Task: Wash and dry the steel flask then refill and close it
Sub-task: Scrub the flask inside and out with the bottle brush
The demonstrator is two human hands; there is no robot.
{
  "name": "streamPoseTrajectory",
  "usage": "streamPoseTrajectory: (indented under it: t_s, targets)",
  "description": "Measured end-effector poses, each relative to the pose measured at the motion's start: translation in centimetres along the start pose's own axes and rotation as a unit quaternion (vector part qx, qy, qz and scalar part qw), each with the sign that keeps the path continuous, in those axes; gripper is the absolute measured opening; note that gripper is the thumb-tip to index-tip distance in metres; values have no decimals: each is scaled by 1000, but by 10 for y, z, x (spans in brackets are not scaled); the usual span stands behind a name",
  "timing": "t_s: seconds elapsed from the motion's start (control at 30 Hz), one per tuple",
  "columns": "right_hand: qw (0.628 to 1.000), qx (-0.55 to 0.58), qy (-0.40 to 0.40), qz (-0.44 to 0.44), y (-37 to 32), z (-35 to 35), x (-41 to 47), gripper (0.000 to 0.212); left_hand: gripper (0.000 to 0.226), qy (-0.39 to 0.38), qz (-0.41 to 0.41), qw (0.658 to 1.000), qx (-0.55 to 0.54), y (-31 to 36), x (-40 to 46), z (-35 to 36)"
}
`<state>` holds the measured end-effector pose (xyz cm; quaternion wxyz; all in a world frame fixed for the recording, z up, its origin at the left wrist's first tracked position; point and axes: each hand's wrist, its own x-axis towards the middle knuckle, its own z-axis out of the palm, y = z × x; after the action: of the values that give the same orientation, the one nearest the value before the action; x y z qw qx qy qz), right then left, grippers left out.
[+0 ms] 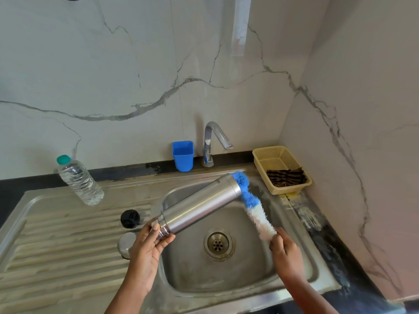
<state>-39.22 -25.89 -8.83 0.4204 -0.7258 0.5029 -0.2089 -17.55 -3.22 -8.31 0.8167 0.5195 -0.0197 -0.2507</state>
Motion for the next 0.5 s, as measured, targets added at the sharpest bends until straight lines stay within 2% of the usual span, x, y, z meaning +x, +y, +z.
streamPoseTrajectory:
  t_s: [0.2, 0.27, 0.33, 0.43, 0.5]
  targets:
    - [1000, 14, 6, -16, 2, -14, -7, 38, 21, 25, 7, 1000, 13, 0, 1, 4]
    - [1000, 11, -4, -19, -5, -16, 1, 27, 19, 15, 6, 1000, 26, -1, 0, 4]
    - [1000, 3, -18, -17, -10, -15, 7, 25, 20, 5, 7, 1000, 29, -2, -2, 8]
    - [1000, 9, -14, 15, -7, -13, 3, 23, 19, 7, 8, 1000, 15, -3, -4, 16]
    - [999, 14, -3, 33, -2, -12, -7, 30, 19, 18, 7, 1000, 0, -3, -4, 19]
